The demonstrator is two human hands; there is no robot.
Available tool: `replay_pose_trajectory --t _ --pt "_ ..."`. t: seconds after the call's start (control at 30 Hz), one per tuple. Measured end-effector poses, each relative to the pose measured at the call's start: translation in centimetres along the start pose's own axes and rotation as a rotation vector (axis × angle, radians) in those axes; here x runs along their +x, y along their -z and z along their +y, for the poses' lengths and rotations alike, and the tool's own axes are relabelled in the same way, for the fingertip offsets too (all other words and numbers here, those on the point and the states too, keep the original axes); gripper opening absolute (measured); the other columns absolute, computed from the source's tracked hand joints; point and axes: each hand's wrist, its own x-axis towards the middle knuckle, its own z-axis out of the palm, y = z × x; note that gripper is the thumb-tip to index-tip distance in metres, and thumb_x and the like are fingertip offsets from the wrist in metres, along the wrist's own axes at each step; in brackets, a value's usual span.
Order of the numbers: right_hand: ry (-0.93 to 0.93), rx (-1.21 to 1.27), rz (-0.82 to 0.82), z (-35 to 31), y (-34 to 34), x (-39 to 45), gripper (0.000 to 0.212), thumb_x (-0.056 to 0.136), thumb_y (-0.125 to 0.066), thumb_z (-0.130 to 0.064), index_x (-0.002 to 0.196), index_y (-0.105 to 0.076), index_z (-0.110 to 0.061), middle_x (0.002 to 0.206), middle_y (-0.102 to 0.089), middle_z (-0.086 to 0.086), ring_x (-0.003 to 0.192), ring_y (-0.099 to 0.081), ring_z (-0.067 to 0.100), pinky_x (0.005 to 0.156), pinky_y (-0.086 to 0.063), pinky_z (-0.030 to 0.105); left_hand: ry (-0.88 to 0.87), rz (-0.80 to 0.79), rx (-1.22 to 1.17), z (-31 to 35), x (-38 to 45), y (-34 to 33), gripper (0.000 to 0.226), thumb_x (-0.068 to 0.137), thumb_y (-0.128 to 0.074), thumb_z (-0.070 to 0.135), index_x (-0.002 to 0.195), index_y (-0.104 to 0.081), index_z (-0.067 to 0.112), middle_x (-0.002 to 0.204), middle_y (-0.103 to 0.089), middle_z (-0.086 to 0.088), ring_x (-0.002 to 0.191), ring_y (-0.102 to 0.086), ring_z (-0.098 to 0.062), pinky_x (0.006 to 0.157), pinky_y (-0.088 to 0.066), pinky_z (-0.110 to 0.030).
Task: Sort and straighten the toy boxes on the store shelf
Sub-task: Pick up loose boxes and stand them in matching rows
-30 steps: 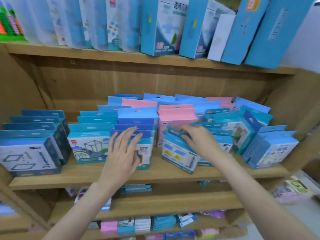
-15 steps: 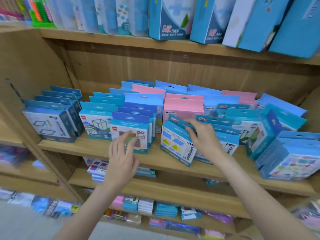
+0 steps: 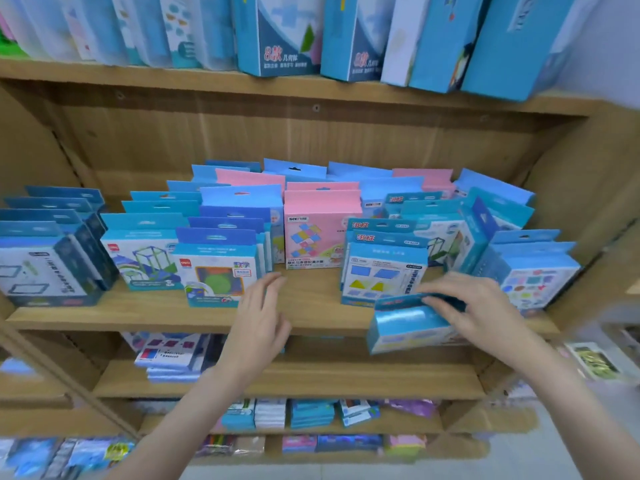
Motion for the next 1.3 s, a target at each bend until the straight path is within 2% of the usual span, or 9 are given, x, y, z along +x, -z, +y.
replay_pose_trajectory --t 0.1,0.3,0.4,0.47,0.67,0.9,1.07,1.2,1.3 --pt "-0.067 -0.038 0.027 1.7 1.2 -1.4 0.019 0.079 -0.058 -0.015 0.091 -0.072 -0.01 0.084 -0.063 -0.01 0.084 -0.052 0.004 0.076 -0.032 -0.004 -0.03 -0.049 -0.056 1.8 1.9 -1.1 0.06 0.079 -0.063 0.003 0.133 -0.037 0.005 0.136 -0.038 -0.011 0.127 -0.035 -0.022 0.106 -0.032 -0.039" --pt "-0.136 -0.042 0.099 3.3 2.2 -1.9 0.018 0.082 -0.063 -0.002 0.097 -0.071 -0.008 0.087 -0.065 -0.002 0.081 -0.056 0.012 0.073 -0.04 0.015 -0.154 -0.093 -0.09 5.3 5.6 -3.1 0.075 0.082 -0.065 0.016 0.143 -0.022 0.027 0.15 -0.019 -0.006 0.138 -0.019 -0.026 0.108 -0.022 -0.041" --pt "-0.16 -0.033 0.119 4.0 2.5 -1.7 0.018 0.082 -0.063 -0.004 0.099 -0.07 -0.008 0.092 -0.068 0.001 0.083 -0.057 0.012 0.076 -0.04 0.018 -0.205 -0.092 0.028 6.4 7.5 -3.8 0.07 0.082 -0.067 0.025 0.142 -0.03 0.024 0.151 -0.02 -0.006 0.134 -0.018 -0.029 0.105 -0.017 -0.04" --pt "-0.171 -0.03 0.157 4.6 2.9 -1.2 0.018 0.082 -0.063 -0.003 0.099 -0.069 -0.006 0.095 -0.07 0.007 0.083 -0.056 0.012 0.075 -0.041 0.023 -0.183 -0.101 0.013 7.0 8.6 -4.0 0.058 0.084 -0.065 0.025 0.136 -0.042 0.018 0.15 -0.023 -0.005 0.133 -0.021 -0.028 0.107 -0.022 -0.043" --pt "-0.098 0.019 0.115 5.5 2.3 1.4 0.017 0.084 -0.06 -0.005 0.099 -0.068 -0.007 0.1 -0.062 0.001 0.092 -0.052 0.009 0.077 -0.035 0.007 -0.163 -0.064 -0.116 6.4 9.1 -3.3 0.042 0.085 -0.061 0.006 0.125 -0.053 0.013 0.137 -0.039 -0.005 0.125 -0.036 -0.024 0.102 -0.039 -0.046" --pt "0.091 0.062 0.155 5.5 -1.8 4.1 0.017 0.085 -0.056 -0.024 0.087 -0.067 -0.012 0.125 -0.049 -0.008 0.119 -0.034 0.012 0.102 -0.031 0.033 -0.028 -0.036 -0.579 6.7 6.1 -2.2 0.061 0.078 -0.056 0.025 0.132 -0.029 0.033 0.137 -0.033 0.007 0.116 -0.048 -0.006 0.092 -0.047 -0.026" --pt "0.187 0.059 0.126 5.3 -2.2 3.4 0.03 0.094 -0.038 -0.038 0.093 -0.06 -0.018 0.112 -0.055 -0.003 0.106 -0.046 0.01 0.095 -0.036 0.021 -0.002 -0.105 -0.533 5.6 4.1 -2.3 0.075 0.076 -0.061 0.031 0.137 -0.018 0.045 0.142 -0.023 0.019 0.125 -0.041 -0.009 0.097 -0.044 -0.036" --pt "0.181 0.082 0.116 5.3 -2.0 2.1 0.028 0.095 -0.034 -0.041 0.092 -0.056 -0.024 0.114 -0.052 -0.008 0.108 -0.046 0.008 0.096 -0.031 0.013 0.078 -0.251 -0.505 4.6 4.7 -2.9 0.096 0.069 -0.062 0.065 0.138 0.004 0.053 0.147 0.006 0.032 0.139 -0.014 -0.008 0.108 -0.032 -0.045" --pt "0.148 0.081 0.173 5.1 -2.9 3.1 0.027 0.095 -0.036 -0.037 0.091 -0.056 -0.02 0.114 -0.054 -0.002 0.109 -0.045 0.009 0.098 -0.031 0.013 0.146 -0.396 -0.55 4.4 5.4 -4.1 0.108 0.059 -0.065 0.073 0.132 0.013 0.058 0.139 0.01 0.042 0.138 -0.009 0.001 0.112 -0.025 -0.04"
